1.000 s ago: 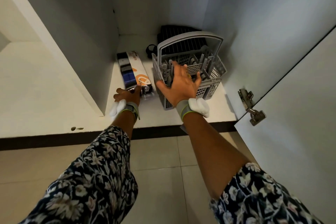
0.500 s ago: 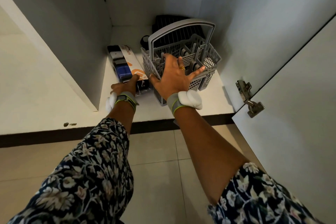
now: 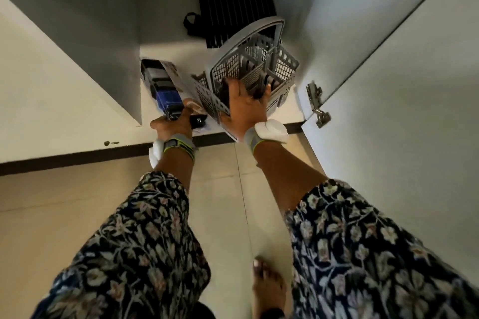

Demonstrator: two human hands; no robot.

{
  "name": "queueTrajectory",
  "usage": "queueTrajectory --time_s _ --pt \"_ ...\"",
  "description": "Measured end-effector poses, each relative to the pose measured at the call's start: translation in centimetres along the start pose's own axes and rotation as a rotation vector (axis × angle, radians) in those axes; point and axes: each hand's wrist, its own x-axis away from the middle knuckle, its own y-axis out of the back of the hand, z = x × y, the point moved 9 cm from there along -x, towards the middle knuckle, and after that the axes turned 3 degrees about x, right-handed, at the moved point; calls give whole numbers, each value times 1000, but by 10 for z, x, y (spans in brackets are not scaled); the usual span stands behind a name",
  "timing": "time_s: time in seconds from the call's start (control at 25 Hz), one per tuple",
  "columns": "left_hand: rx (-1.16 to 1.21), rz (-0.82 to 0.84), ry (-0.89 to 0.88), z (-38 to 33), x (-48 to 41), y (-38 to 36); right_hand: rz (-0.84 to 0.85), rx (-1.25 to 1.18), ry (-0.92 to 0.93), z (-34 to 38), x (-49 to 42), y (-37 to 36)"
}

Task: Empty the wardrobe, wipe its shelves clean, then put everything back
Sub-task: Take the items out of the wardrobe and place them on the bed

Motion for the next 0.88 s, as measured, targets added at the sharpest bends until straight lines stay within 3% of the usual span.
queueTrajectory --time_s 0.2,0.48,0.6,0.76,0.88 --pt "56 96 106 -16 80 56 96 38 -27 6 75 59" --pt "61 200 186 -68 233 164 150 -175 -162 45 195 205" --pt "207 274 313 -86 293 200 135 -188 -204 62 246 270" --pt "261 383 322 -113 378 254 15 -225 -223 90 320 360" --pt "249 448 313 -112 429 294 59 -282 -294 99 383 403"
